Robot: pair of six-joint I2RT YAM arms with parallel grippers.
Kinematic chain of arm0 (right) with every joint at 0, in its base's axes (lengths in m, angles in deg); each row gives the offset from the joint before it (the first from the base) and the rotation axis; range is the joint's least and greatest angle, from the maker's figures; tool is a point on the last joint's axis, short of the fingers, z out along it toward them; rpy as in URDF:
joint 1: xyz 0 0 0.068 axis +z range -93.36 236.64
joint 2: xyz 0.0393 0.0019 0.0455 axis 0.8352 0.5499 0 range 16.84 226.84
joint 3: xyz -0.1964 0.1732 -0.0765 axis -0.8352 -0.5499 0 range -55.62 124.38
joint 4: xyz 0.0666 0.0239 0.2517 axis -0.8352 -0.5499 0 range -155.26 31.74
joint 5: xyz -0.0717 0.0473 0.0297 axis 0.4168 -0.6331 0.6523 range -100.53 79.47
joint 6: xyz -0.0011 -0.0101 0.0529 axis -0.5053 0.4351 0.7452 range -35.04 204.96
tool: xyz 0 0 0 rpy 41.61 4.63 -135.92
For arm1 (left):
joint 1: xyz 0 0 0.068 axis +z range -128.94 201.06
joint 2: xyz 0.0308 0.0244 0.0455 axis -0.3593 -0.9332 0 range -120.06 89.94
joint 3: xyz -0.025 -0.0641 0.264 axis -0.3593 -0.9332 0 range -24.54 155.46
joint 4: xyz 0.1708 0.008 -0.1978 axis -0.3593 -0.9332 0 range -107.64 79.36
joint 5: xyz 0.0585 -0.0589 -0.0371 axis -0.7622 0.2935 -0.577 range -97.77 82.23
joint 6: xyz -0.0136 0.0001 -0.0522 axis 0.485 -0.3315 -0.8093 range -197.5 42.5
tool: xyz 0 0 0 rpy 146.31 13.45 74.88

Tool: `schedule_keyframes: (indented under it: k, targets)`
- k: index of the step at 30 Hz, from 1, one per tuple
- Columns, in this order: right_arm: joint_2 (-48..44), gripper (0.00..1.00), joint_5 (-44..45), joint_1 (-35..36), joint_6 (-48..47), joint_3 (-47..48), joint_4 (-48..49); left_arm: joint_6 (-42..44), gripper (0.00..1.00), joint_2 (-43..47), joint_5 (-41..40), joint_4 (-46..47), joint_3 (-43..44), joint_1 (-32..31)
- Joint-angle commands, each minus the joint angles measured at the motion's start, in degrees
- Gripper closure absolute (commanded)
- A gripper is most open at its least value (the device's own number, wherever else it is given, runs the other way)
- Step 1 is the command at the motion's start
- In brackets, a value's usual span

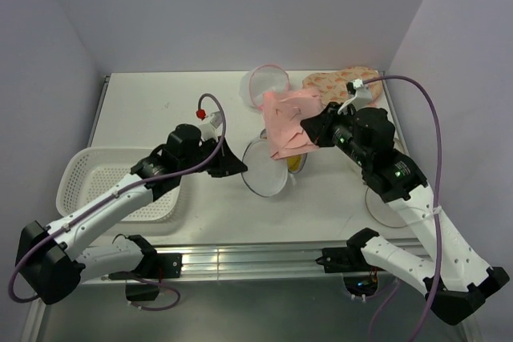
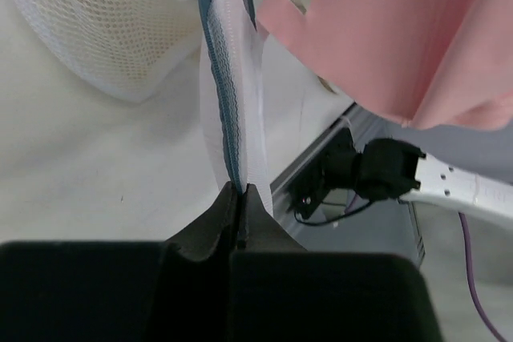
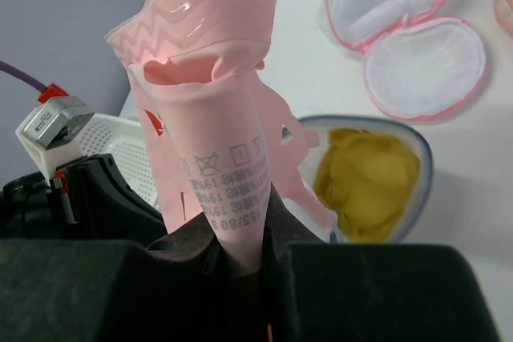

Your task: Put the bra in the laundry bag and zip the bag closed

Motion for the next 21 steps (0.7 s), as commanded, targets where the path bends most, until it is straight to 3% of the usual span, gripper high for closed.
schedule_keyframes:
  k: [1,6,12,21]
  targets:
    - [0.82,0.89,-4.91,-0.34,-0.61,4.27,2.84,3.88,1.0,2.97,9.35,-3.42,3.56,2.23]
    - [1.88,0.89,-9.05,-0.34,0.35,3.49,4.24,4.85,1.0,3.67,9.89,-8.25,1.2,7.5]
    - [0.56,0.89,-14.85,-0.16,4.57,-5.64,10.21,6.34,1.0,4.02,8.39,-12.66,0.14,11.98]
    - [4.07,0.92,-13.38,-0.08,6.6,-19.88,21.03,9.07,1.0,2.97,9.53,-16.26,0.93,13.31]
